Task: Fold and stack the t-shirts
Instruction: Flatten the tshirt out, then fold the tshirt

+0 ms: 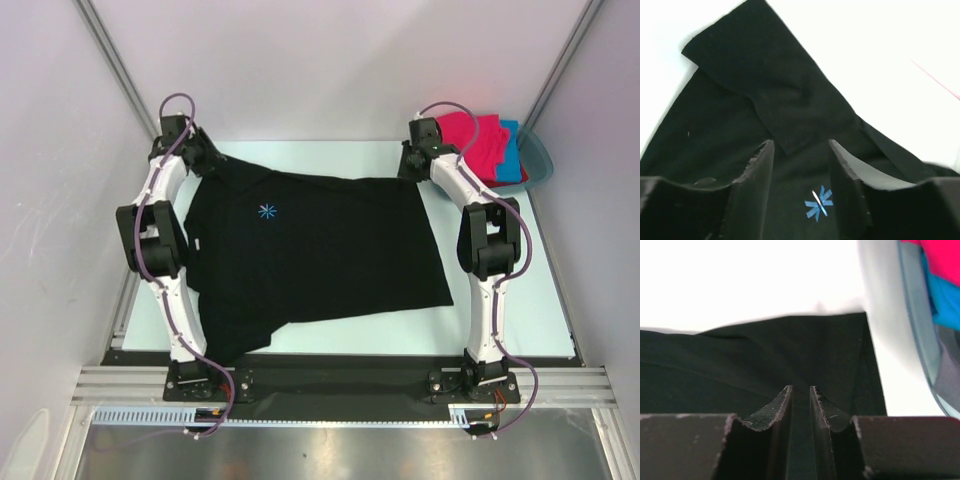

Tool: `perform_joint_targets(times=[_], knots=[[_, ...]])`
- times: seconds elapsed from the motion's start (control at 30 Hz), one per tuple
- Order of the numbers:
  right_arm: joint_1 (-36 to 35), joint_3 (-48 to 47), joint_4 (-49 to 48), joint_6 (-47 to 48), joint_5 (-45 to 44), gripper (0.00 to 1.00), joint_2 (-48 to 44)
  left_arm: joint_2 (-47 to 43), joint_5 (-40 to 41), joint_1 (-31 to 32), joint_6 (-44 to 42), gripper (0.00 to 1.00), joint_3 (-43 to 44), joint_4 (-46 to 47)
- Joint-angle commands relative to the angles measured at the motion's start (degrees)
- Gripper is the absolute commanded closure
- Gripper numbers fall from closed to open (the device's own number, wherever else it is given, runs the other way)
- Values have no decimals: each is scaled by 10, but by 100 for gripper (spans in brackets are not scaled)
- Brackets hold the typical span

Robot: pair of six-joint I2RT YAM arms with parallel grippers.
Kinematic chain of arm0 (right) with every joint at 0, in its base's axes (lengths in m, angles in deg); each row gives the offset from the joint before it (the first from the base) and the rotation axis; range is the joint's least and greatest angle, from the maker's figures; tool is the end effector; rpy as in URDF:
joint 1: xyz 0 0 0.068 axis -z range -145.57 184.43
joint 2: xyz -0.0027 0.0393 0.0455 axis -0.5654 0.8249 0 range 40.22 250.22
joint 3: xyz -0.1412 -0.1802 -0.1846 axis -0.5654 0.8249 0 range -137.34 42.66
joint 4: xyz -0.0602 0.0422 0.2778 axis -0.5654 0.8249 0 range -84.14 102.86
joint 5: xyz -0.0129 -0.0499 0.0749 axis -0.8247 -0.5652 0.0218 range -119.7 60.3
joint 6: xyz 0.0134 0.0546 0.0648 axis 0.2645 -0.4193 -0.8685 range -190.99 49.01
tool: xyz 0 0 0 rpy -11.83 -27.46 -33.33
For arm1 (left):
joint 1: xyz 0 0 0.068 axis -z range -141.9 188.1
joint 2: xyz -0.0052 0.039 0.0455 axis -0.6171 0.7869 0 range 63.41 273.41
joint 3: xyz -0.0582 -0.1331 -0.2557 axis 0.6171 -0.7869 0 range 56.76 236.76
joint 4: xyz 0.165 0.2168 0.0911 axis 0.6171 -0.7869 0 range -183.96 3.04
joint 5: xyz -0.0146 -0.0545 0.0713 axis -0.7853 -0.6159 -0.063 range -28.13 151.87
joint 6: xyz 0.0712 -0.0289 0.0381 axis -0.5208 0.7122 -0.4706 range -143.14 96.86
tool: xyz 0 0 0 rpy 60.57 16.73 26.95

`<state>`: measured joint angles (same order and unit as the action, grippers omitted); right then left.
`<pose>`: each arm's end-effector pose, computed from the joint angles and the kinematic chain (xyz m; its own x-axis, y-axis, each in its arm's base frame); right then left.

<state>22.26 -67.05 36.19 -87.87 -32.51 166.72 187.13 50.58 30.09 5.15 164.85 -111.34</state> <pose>0.5580 0.1166 0.2125 -0.7369 0.1378 -0.6618 0.0378 0.9859 0.1632 0.5671 0.0649 0.2405 -0.5661 -0.5490 -0.6149 -0.2913 0.8311 -0.4738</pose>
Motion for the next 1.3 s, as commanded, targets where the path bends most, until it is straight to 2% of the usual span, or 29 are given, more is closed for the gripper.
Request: perform_joint_targets(times=[0.0,0.07,0.33,0.47,0.93,1.0,1.2,1.23,1.27], knots=[[-7,-30,-6,3,13,74,-17,38,13,-2,16,47,33,35],[-7,-34,-8,2,17,74,-15,52,17,-2,20,37,48,38],[-7,-49,-4,4,19,74,-1,113,43,-2,51,40,91,36],[-7,-51,-3,4,19,75,5,121,58,-3,57,42,96,38],[-1,-60,-1,4,19,75,12,144,63,-2,64,41,99,37],[-1,-59,-1,4,19,75,13,157,63,-2,67,43,106,36],[0,-58,1,6,18,76,12,179,65,-3,77,62,135,43],[0,-57,1,7,18,76,13,184,65,-2,77,74,145,43],[1,-57,1,7,18,77,13,187,65,-2,77,80,149,40]])
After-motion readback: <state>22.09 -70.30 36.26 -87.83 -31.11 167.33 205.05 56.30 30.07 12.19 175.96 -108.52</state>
